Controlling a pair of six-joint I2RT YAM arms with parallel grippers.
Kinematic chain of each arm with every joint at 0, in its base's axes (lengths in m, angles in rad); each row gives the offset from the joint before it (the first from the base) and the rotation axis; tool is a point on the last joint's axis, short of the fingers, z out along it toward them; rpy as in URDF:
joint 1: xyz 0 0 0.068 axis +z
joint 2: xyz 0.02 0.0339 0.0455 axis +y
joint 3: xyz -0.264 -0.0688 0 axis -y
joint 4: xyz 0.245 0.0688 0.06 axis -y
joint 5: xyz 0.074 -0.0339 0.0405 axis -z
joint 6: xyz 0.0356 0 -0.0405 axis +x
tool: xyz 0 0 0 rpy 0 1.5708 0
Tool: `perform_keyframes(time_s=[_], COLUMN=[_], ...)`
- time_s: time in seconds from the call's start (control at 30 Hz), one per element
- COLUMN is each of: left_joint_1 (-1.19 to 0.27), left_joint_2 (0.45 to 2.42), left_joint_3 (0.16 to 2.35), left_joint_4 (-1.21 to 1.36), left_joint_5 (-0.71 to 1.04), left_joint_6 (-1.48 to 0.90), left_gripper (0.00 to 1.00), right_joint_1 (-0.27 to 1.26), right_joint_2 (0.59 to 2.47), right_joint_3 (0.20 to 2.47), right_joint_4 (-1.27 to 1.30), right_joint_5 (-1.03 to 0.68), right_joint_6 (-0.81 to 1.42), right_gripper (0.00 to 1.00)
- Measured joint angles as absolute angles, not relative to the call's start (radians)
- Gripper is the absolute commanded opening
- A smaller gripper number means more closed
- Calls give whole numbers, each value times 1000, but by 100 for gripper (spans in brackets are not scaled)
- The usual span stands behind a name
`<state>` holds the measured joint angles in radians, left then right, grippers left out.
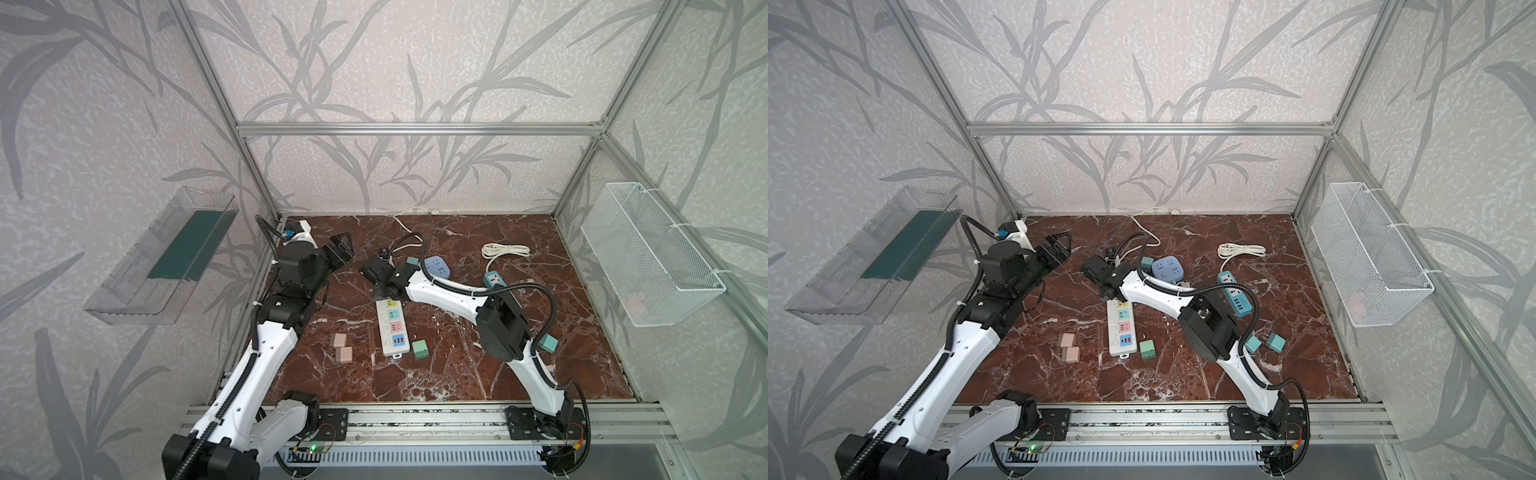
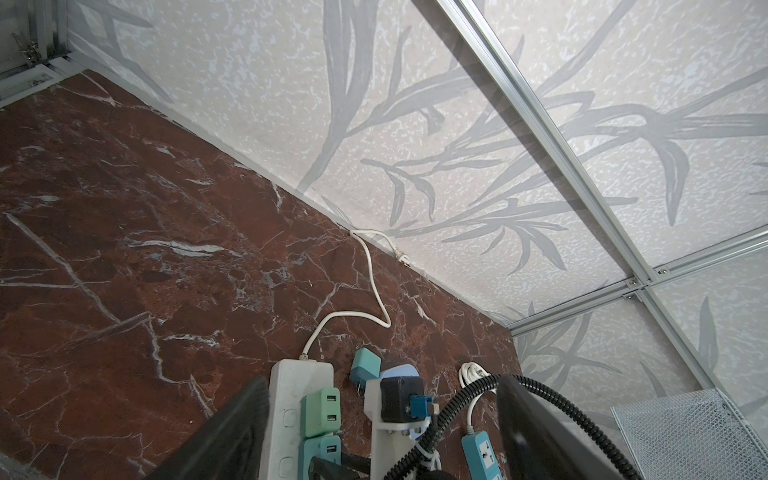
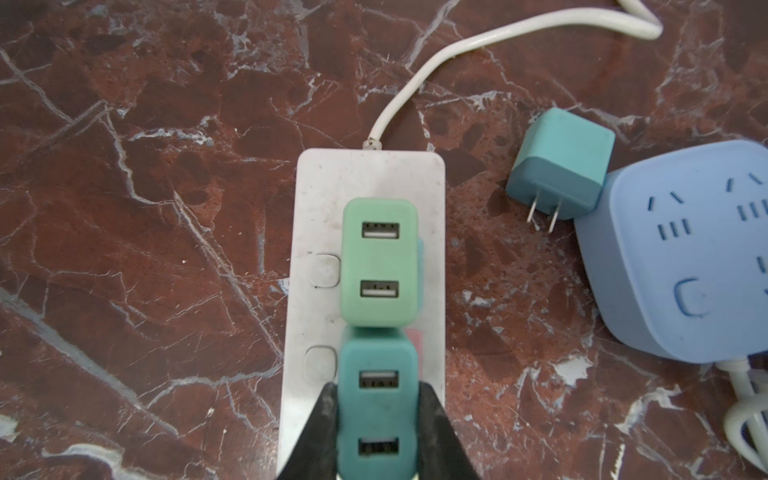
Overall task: Insert the plug
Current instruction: 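Position the teal adapter above the white strip's second socket with the right gripper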
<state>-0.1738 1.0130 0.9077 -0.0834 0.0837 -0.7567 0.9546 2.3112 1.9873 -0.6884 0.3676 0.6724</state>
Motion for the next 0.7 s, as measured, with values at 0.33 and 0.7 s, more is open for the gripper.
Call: perform_keyframes(time_s=[0.33,0.7], left_joint_1=[-172,-160], left_joint_2=[1018,1018], left_joint_3=[908,908], left_joint_4=[-105,-104], left_joint_5=[65,54], left_joint_6=[-725,-725], left_gripper=[85,85], right_joint_1=[955,949], right_joint_2=[2300,2265], right_joint_3=[1958,1898], right_joint_4=[-671,-604], right_joint_5=[361,331], right_joint_6=[673,660], right_gripper=[0,12])
